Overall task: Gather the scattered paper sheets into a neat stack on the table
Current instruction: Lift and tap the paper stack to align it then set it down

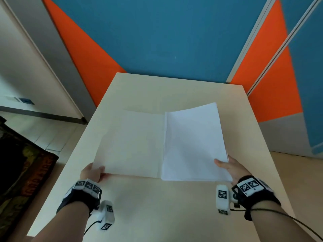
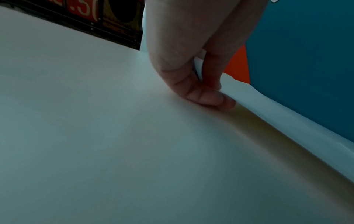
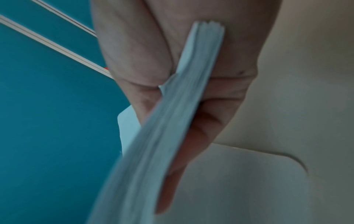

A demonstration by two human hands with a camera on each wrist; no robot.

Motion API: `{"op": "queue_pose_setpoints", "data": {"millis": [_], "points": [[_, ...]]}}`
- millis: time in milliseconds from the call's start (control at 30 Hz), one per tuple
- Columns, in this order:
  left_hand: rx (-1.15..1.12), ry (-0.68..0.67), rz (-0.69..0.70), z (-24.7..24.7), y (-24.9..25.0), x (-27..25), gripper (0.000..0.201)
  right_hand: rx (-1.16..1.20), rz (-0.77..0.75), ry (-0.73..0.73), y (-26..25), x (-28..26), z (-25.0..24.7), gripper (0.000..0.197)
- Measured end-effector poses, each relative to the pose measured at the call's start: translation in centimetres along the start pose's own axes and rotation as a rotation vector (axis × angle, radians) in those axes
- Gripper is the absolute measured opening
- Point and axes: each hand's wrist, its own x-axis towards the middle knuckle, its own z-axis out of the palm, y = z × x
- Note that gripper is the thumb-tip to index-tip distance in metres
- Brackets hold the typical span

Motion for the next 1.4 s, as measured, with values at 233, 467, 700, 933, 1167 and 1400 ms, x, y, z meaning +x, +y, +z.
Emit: {"op": "queue_pose_setpoints", "data": {"millis": [233, 467, 700, 933, 1167, 1400], "points": [[-0.056, 0.010, -0.051, -0.9, -1.8, 1.7, 0.004, -0.020, 0.018, -0.006, 2.0, 1.1, 0.5, 0.030], [-0.071, -0.018, -0.063, -0.9, -2.7, 2.8, 0.011, -0.016, 0.048, 0.024, 3.2, 2.0, 1.5, 0.039], [-0.022, 0.004, -0.050, -0.9, -2.5, 2.8, 0.016, -0.068, 0.037, 0.053, 2.3, 3.1, 1.6, 0.039], [-0.035, -0.020, -0.030, -1.1, -1.0, 0.6, 0.009, -0.101, 0.052, 0.038, 2.5, 4.4, 1.3, 0.043], [-0.495, -0.140, 0.052, -2.4, 0.7, -1.8, 0.035, -0.360, -0.101, 0.214, 1.8, 4.5, 1.6, 0.031], [-0.686, -0.353, -0.016, -0.8, 3.9, -4.4, 0.032, -0.471, -0.171, 0.275, 2.1, 4.6, 2.2, 0.046]]}}
